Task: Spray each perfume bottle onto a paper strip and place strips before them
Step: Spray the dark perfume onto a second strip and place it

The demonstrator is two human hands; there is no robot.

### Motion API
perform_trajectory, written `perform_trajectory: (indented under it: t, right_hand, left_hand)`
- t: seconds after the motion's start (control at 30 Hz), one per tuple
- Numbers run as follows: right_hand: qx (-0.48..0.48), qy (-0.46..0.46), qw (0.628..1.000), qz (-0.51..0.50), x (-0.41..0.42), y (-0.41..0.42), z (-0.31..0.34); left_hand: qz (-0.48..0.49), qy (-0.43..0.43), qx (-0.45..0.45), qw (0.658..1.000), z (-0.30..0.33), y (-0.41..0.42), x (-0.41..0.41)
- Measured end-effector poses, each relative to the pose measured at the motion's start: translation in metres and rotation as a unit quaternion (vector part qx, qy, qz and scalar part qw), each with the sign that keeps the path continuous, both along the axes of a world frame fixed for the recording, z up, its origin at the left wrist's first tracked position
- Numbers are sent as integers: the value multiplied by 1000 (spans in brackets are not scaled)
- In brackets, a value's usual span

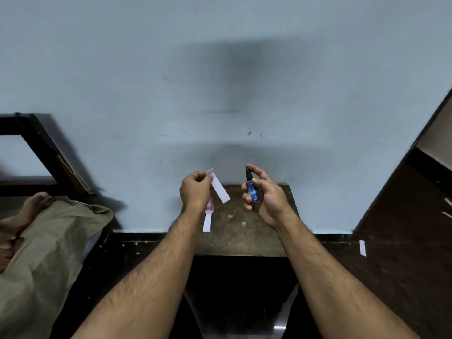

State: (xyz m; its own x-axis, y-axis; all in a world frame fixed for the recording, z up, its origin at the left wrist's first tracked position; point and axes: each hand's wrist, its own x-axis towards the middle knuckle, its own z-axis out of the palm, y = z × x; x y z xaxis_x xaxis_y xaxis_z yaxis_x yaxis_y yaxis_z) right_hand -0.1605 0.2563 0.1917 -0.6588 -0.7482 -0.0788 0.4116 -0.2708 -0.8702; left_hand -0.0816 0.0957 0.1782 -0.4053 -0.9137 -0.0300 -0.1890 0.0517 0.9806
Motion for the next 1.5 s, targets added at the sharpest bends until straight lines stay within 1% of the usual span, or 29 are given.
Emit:
perform_trajectory:
  t: [0.1, 0.2, 0.3, 0.4, 0.53, 0.63, 0.73, 0.83, 0.93, 1.33, 1.5]
  right_hand:
    - [3, 34, 999, -2, 1, 7, 28]
    - [27, 124, 992, -16, 3, 14, 62]
    - [61, 244, 966, -52, 6, 20, 99]
    - [96, 324, 936, -100, 10, 22, 129]
    - [121, 425, 885, -144, 15, 20, 154]
    - [149, 519, 824, -170, 21, 20, 165]
    - [156, 579, 771, -212, 25, 21, 174]
    - [152, 616, 738, -231, 25, 21, 186]
    - [130, 636, 721, -242, 25, 16, 198]
    - [82, 676, 684, -261, 23, 3, 218]
    - [68, 679, 681, -266, 24, 1, 215]
  left_hand:
    - [-7, 45, 19, 999, 30, 3, 3]
    - [-18, 97, 30, 995, 66, 5, 6]
    - [-14, 128, 29, 991, 103, 4, 10]
    - [-14, 154, 36, 987, 136, 3, 15]
    - [-22, 176, 31, 984, 169, 4, 21]
    - [-30, 183, 36, 982, 182, 5, 24]
    - [-40, 177, 41, 983, 194, 5, 27]
    - [-48, 174, 50, 982, 206, 3, 30]
    - [-50, 184, 49, 981, 218, -2, 32]
    - [-62, 170, 29, 983, 238, -13, 25]
    - [-68, 164, 28, 984, 239, -11, 22]
